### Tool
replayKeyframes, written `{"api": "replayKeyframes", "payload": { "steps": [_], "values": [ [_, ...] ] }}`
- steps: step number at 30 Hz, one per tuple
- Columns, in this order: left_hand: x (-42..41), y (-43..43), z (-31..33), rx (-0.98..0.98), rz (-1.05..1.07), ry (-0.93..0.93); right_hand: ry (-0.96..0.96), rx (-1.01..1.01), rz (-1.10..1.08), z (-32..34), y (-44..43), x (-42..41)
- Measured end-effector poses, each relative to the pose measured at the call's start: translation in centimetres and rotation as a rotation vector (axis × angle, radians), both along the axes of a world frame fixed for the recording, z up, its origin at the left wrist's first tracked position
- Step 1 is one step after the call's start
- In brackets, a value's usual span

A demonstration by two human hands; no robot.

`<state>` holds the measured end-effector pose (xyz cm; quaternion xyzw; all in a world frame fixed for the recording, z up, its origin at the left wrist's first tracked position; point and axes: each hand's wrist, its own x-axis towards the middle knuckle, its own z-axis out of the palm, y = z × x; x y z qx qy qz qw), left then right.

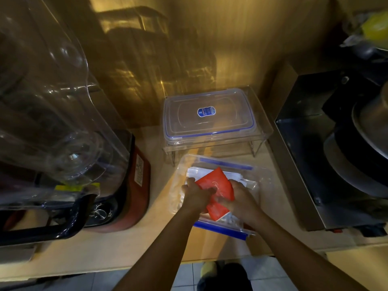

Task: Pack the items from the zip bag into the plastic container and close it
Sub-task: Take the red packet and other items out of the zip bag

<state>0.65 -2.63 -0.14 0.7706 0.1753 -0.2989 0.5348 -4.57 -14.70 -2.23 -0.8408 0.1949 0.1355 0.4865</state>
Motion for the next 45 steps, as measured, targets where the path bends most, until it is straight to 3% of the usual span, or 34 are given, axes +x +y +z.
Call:
{"api": "replayKeyframes", "payload": {
  "steps": [9,15,20,23,26,29,33,36,39,42,45],
  "values": [
    [0.1,1.2,0.7,-0.293,0.051,0.139,-0.051,0.259,-0.131,1.5,-1.8,0.3],
    [0.0,1.2,1.3,-0.389,0.009,0.159,-0.036,0.495,-0.286,3.5,-2.9,0.4],
    [0.1,1.2,1.4,-0.368,-0.075,0.065,0.18,0.605,-0.058,4.9,-5.1,0.1],
    [0.3,1.3,1.6,-0.397,-0.052,0.032,0.117,0.624,-0.124,5.7,-6.4,-0.1],
    [0.5,1.4,1.0,-0.096,-0.048,-0.164,0.037,0.469,-0.206,5.9,-7.4,0.0],
    [0.8,2.0,-0.2,0.378,-0.392,-0.516,0.001,0.324,-0.189,5.8,-8.2,0.0],
    [1.8,1.7,-1.2,0.618,-0.769,-0.771,0.008,0.22,-0.123,5.4,-8.7,-0.3],
    [2.5,1.2,-1.9,0.744,-0.918,-0.761,0.014,0.202,-0.101,4.9,-8.7,-0.5],
    [2.8,1.1,-2.3,0.923,-1.016,-0.605,-0.008,0.191,-0.099,4.5,-8.4,-0.6],
    [2.4,0.7,-2.3,1.023,-1.018,-0.492,-0.029,0.211,-0.132,4.0,-8.1,-0.7],
    [2.2,0.2,-1.9,0.997,-0.973,-0.452,-0.051,0.2,-0.166,3.7,-8.0,-0.7]
  ]
}}
